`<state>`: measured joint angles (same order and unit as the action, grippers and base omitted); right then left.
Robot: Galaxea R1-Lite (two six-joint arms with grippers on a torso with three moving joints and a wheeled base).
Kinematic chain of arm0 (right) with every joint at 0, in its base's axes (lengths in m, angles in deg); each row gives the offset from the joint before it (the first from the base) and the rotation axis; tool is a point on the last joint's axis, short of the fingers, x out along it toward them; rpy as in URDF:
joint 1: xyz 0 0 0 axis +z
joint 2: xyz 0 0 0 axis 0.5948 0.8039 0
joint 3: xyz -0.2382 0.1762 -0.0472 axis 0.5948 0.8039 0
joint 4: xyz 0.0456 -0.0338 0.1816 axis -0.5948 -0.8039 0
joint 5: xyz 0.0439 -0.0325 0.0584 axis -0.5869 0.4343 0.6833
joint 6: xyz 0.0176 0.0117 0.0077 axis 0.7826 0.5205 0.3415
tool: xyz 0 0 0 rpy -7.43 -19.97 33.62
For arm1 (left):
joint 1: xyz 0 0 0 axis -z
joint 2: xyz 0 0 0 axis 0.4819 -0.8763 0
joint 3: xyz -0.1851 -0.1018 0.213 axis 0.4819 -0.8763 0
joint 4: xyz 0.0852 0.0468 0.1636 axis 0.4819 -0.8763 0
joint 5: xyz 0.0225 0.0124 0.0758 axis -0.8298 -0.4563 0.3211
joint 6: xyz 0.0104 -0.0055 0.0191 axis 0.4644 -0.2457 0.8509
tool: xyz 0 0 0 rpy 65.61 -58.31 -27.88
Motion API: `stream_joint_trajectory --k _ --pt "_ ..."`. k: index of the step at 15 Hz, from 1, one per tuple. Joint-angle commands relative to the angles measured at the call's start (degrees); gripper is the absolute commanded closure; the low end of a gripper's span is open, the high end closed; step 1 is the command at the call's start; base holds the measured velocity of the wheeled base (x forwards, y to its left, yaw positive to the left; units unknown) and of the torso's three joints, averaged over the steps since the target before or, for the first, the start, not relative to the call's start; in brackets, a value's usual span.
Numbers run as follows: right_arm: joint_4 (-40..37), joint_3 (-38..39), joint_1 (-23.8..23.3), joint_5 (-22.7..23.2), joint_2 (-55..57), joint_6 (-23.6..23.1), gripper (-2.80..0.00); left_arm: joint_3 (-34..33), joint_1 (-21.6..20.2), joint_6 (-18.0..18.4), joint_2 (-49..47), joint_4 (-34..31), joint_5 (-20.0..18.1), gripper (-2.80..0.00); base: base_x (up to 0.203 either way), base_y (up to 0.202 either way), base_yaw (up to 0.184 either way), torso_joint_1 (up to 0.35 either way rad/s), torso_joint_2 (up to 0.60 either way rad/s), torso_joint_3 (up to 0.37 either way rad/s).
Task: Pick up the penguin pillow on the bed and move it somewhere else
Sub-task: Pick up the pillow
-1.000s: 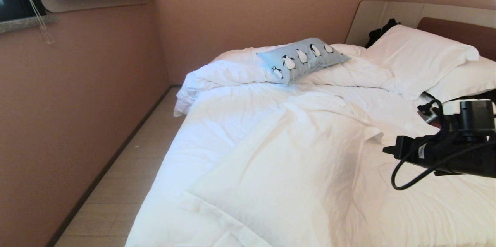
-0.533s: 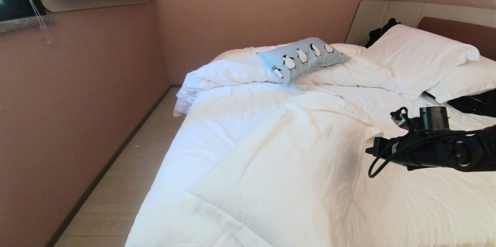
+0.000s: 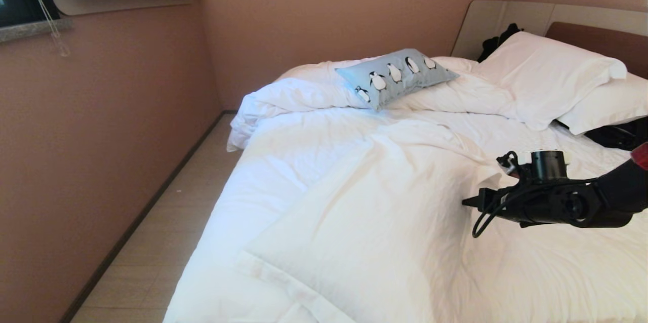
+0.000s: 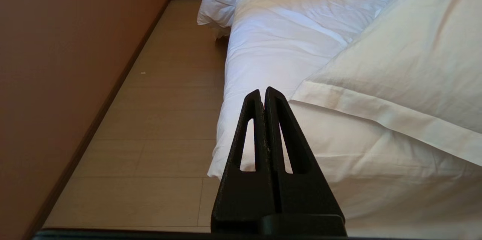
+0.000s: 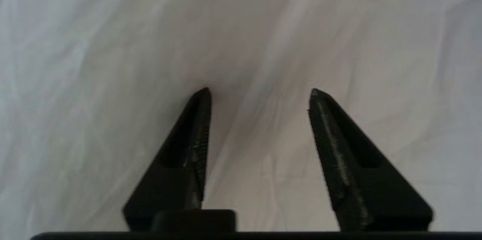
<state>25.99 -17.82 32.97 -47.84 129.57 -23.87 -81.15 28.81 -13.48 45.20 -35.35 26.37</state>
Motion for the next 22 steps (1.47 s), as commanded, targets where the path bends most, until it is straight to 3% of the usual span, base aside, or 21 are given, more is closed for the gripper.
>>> stream_joint_trajectory --k 1,3,7,9,12,17,22 --pt "0.0 0.4 0.3 -0.2 -0.7 0.3 -2.80 0.0 0.0 0.0 0.0 0.0 0.0 0.00 0.000 0.000 0.000 0.000 0.00 0.000" --pt "-1.2 0.8 1.9 -0.1 -3.5 2.3 -2.80 0.0 0.0 0.0 -0.1 0.0 0.0 0.00 0.000 0.000 0.000 0.000 0.00 0.000" --pt "-9.3 1.2 10.5 -0.1 -8.5 17.7 -2.80 0.0 0.0 0.0 0.0 0.0 0.0 0.00 0.000 0.000 0.000 0.000 0.00 0.000" --pt "-11.0 4.6 13.5 -0.2 -8.2 21.6 -2.80 0.0 0.0 0.0 0.0 0.0 0.0 0.00 0.000 0.000 0.000 0.000 0.00 0.000" --pt "-9.2 8.0 13.7 1.6 -6.9 22.0 -2.80 0.0 0.0 0.0 0.0 0.0 0.0 0.00 0.000 0.000 0.000 0.000 0.00 0.000" --pt "-0.7 6.1 12.0 1.5 -1.7 20.9 -2.80 0.0 0.0 0.0 0.0 0.0 0.0 0.00 0.000 0.000 0.000 0.000 0.00 0.000" --pt "-0.2 2.2 7.5 0.7 2.7 14.4 -2.80 0.0 0.0 0.0 0.0 0.0 0.0 0.00 0.000 0.000 0.000 0.000 0.00 0.000"
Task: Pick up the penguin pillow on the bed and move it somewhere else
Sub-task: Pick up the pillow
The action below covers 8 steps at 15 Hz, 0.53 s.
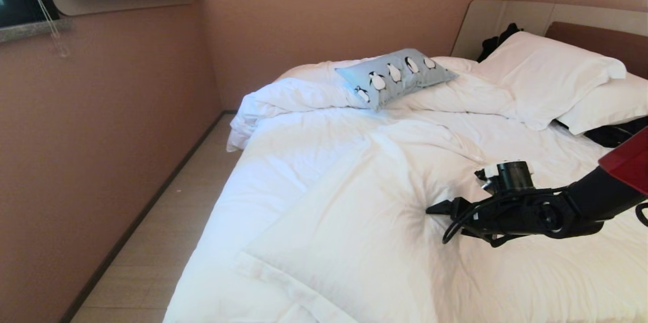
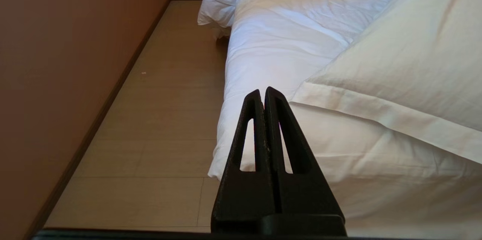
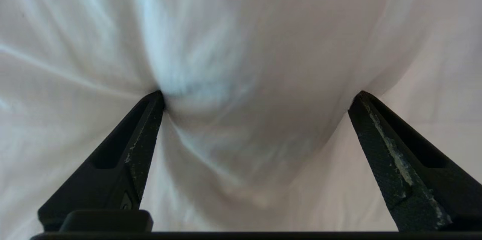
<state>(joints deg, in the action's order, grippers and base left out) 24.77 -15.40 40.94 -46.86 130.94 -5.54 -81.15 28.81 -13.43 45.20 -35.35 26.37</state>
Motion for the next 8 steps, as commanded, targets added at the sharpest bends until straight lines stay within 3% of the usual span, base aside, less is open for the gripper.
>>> stream_joint_trajectory --k 1,8 --pt "0.9 0.5 -0.5 -1.2 0.7 -4.1 -2.80 0.0 0.0 0.0 0.0 0.0 0.0 0.00 0.000 0.000 0.000 0.000 0.00 0.000" --pt "1.0 9.7 -0.9 -7.2 -5.7 -7.5 -2.80 0.0 0.0 0.0 0.0 0.0 0.0 0.00 0.000 0.000 0.000 0.000 0.00 0.000"
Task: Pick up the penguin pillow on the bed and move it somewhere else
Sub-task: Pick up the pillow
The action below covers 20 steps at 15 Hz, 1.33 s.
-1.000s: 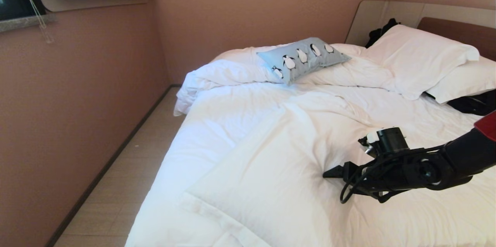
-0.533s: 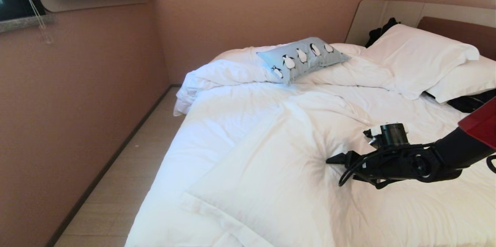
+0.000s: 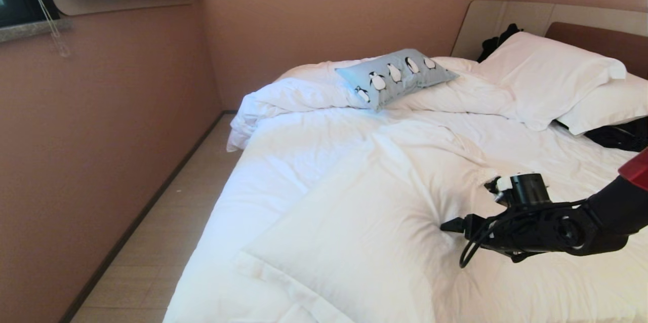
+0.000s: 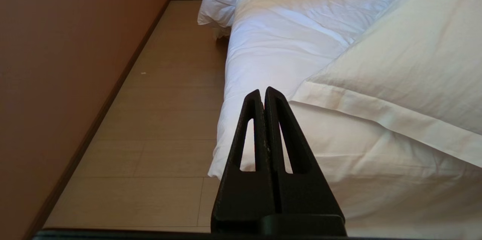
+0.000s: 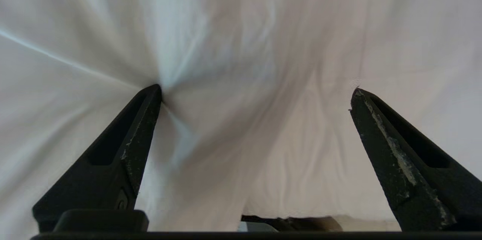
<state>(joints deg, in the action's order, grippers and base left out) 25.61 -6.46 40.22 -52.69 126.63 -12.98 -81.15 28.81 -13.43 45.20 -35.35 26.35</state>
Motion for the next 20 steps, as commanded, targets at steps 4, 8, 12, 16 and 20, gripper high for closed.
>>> stream_joint_trajectory --k 4,8,12,16,20 --pt "0.2 1.4 -0.2 -3.5 -0.5 0.0 -2.80 0.0 0.0 0.0 0.0 0.0 0.0 0.00 0.000 0.000 0.000 0.000 0.00 0.000" --pt "-0.1 -0.3 0.8 -6.2 2.9 0.1 -2.80 0.0 0.0 0.0 0.0 0.0 0.0 0.00 0.000 0.000 0.000 0.000 0.00 0.000" --pt "0.0 -5.5 5.3 -11.5 10.3 0.1 -2.80 0.0 0.0 0.0 0.0 0.0 0.0 0.00 0.000 0.000 0.000 0.000 0.00 0.000" --pt "0.0 -10.6 7.7 -11.5 13.6 0.3 -2.80 0.0 0.0 0.0 0.0 0.0 0.0 0.00 0.000 0.000 0.000 0.000 0.00 0.000" --pt "-0.4 -15.0 9.6 -9.1 15.3 0.6 -2.80 0.0 0.0 0.0 0.0 0.0 0.0 0.00 0.000 0.000 0.000 0.000 0.00 0.000"
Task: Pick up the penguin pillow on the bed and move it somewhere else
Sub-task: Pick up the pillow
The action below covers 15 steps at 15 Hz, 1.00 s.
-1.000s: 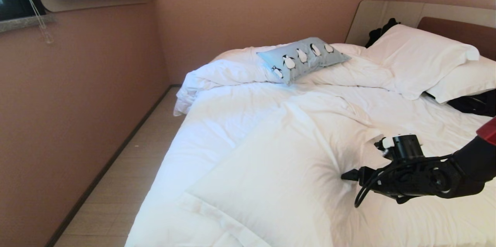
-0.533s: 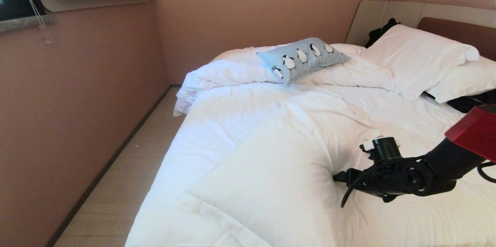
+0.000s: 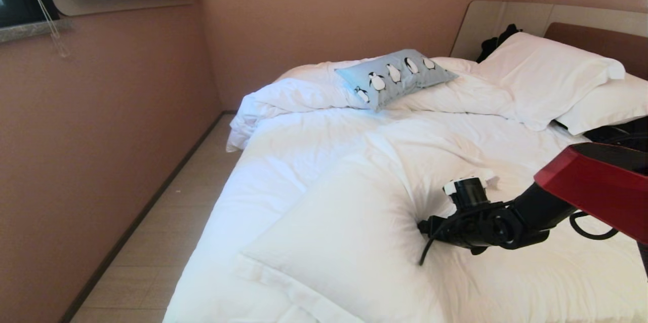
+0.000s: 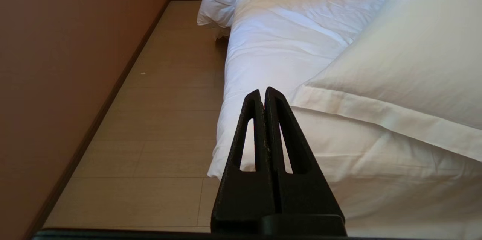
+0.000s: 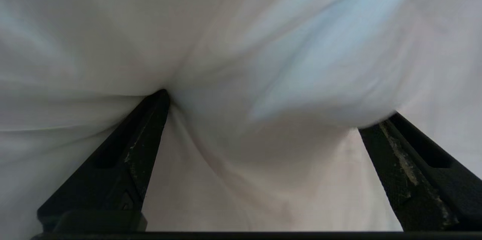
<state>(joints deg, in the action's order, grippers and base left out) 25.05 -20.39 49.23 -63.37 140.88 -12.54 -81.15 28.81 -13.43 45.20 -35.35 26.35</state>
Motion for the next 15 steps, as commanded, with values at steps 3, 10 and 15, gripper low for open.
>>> stream_joint_trajectory --k 3,10,15 --pt "0.2 -3.0 1.5 4.6 -0.2 2.3 -2.80 0.0 0.0 0.0 0.0 0.0 0.0 0.00 0.000 0.000 0.000 0.000 0.00 0.000" --pt "-2.7 -11.7 1.4 10.5 -1.1 6.7 -2.80 0.0 0.0 0.0 0.0 0.0 0.0 0.00 0.000 0.000 0.000 0.000 0.00 0.000" --pt "-10.6 -20.4 1.4 13.9 -0.5 10.6 -2.80 0.0 0.0 0.0 -0.1 0.0 0.0 0.00 0.000 0.000 0.000 0.000 0.00 0.000"
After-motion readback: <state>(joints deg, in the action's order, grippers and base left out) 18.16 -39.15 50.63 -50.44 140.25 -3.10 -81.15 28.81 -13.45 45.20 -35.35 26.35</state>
